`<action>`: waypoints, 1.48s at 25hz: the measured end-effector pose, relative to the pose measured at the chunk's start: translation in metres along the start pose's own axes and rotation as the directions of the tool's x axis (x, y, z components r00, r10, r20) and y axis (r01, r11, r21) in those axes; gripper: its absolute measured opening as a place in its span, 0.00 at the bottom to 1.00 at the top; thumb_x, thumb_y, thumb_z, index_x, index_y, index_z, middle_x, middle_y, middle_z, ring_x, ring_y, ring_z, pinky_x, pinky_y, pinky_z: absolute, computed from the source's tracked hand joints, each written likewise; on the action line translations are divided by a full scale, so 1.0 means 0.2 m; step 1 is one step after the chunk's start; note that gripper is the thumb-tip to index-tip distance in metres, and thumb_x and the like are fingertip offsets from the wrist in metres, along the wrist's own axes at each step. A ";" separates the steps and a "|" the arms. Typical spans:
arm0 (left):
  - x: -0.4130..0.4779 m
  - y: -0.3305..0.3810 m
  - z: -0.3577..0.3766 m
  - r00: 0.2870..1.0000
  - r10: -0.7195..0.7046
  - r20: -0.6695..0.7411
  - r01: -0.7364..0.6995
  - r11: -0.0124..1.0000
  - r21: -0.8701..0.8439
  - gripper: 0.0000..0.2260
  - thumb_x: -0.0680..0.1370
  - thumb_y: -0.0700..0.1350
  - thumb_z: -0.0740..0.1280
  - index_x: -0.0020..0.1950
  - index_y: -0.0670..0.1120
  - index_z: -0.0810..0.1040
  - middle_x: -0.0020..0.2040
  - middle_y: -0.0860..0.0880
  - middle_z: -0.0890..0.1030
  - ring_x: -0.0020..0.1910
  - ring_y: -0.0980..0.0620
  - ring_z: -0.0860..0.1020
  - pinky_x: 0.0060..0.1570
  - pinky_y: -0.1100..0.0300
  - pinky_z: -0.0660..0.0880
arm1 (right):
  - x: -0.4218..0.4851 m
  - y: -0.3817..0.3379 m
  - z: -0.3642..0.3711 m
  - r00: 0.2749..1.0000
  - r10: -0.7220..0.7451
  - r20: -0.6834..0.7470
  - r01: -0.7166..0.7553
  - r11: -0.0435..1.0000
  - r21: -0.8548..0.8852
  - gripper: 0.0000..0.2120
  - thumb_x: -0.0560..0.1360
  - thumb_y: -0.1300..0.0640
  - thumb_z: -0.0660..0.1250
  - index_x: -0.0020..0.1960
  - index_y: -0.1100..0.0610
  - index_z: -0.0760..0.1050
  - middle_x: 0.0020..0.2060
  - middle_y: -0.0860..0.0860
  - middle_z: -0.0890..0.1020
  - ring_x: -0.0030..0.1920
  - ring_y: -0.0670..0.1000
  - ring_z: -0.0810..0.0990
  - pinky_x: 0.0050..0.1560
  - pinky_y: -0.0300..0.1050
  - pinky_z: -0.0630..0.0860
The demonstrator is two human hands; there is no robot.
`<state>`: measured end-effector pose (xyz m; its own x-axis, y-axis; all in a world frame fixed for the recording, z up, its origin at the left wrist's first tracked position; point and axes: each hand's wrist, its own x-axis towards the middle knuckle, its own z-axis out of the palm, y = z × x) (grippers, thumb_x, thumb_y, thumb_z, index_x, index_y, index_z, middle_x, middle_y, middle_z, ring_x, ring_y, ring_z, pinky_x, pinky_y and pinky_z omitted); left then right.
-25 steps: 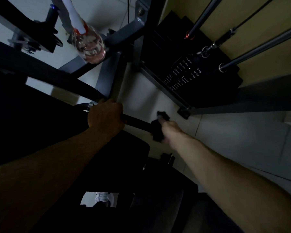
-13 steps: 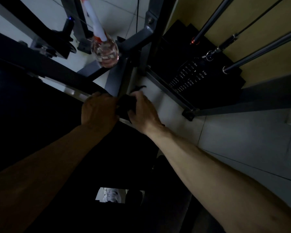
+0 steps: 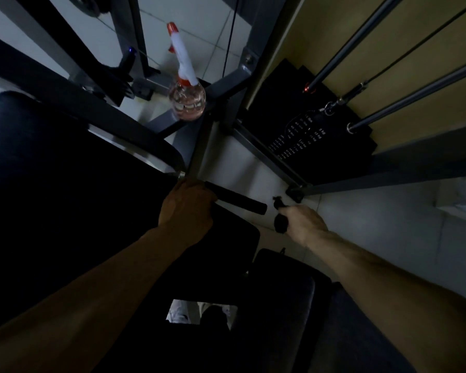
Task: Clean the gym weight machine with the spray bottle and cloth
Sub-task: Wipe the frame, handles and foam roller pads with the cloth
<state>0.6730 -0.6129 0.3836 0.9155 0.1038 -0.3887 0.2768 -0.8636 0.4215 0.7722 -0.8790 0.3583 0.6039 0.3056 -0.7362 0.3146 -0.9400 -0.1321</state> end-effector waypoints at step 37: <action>0.58 0.23 -0.38 0.689 -0.652 0.316 0.357 -0.074 -0.931 0.08 0.73 0.45 0.78 0.44 0.41 0.84 0.40 0.41 0.85 0.41 0.40 0.85 0.45 0.46 0.84 | 0.23 -0.56 -0.64 0.780 0.065 -0.623 0.435 0.660 0.613 0.19 0.82 0.46 0.68 0.69 0.55 0.76 0.59 0.44 0.82 0.58 0.46 0.82 0.54 0.36 0.74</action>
<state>0.8147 -0.6032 0.4193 0.3579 0.4792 -0.8014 0.5778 0.5606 0.5932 0.8589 -0.7405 0.4247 0.9474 0.2718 -0.1689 0.0213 -0.5802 -0.8142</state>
